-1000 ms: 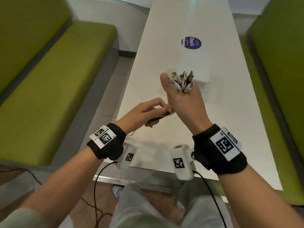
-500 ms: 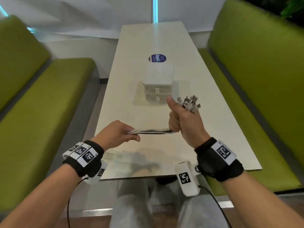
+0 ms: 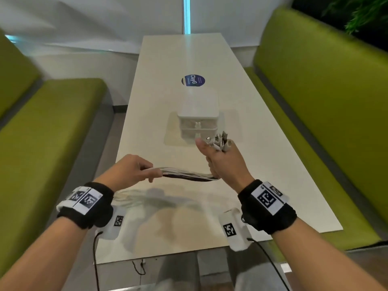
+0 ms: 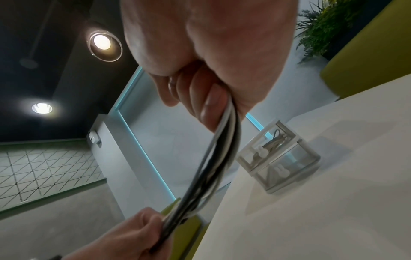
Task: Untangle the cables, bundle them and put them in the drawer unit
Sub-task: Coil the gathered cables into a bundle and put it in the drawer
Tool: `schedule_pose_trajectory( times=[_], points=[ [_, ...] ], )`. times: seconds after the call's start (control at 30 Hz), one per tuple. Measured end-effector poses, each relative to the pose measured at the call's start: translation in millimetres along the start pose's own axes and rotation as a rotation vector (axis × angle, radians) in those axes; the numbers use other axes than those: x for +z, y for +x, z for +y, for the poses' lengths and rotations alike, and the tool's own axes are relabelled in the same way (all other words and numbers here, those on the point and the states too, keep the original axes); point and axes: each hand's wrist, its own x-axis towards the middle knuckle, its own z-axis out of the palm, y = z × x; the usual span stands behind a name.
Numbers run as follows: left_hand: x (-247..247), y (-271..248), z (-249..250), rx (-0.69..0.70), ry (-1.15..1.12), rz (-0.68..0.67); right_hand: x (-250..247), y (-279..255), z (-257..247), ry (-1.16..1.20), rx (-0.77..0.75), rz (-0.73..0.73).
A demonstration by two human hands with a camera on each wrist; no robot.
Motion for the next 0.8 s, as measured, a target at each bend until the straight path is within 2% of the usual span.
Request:
schedule_pose_trajectory(
  times=[0.07,0.13,0.2,0.27,0.33,0.37,0.47,0.6,0.7,0.8],
  points=[
    [11,6,4,0.017,0.043,-0.009,-1,5,1,-0.040,-0.023,0.045],
    [27,9,22,0.155,-0.011,0.000,-3,13,-1,-0.018,-0.057,0.068],
    [45,11,58,0.264,-0.221,-0.049,-7,21,-3,0.057,-0.083,0.086],
    [61,15,91,0.262,-0.479,-0.127,-8,24,-8,0.089,-0.114,0.104],
    [70,17,111,0.237,-0.589,-0.054,-10,25,-11,0.118,-0.118,0.106],
    [73,18,112,0.271,-0.515,0.013,-12,26,-11,0.160,-0.099,0.100],
    [80,15,98,0.392,-0.088,0.110,-16,26,-10,0.436,0.059,0.042],
    [80,8,67,0.366,0.022,0.282,-21,17,-14,0.746,0.223,-0.066],
    [74,7,49,0.375,0.100,0.262,-23,13,-11,0.741,0.221,-0.099],
    [68,5,54,0.437,0.238,0.223,-20,14,-9,0.522,0.087,-0.141]
  ],
)
